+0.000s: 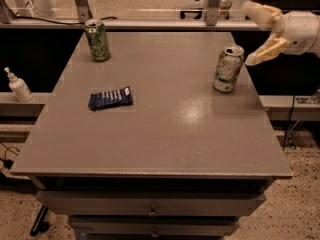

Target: Place 7up can upright

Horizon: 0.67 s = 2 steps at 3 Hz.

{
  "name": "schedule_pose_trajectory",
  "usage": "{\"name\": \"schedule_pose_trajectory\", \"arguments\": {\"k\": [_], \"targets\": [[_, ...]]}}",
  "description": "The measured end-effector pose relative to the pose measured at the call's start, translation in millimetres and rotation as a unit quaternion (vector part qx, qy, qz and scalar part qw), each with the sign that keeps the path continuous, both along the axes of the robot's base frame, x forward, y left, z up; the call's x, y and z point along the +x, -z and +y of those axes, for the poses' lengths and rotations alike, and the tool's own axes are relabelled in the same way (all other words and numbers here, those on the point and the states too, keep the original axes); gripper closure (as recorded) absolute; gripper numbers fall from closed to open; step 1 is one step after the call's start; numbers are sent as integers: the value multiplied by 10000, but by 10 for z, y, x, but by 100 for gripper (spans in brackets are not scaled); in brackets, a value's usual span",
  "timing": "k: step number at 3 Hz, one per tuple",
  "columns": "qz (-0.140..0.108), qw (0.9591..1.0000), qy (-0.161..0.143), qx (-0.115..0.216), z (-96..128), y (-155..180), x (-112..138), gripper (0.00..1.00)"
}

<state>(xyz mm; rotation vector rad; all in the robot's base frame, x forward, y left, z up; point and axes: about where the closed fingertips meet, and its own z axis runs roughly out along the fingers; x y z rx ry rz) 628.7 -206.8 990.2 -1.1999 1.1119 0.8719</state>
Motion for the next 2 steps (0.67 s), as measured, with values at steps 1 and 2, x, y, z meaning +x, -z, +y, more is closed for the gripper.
{"name": "schedule_pose_trajectory", "arguments": {"k": [1, 2], "targets": [[-605, 9977, 154, -245, -86, -508, -188, 0], [-676, 9972, 181, -249, -92, -580, -203, 0]]}}
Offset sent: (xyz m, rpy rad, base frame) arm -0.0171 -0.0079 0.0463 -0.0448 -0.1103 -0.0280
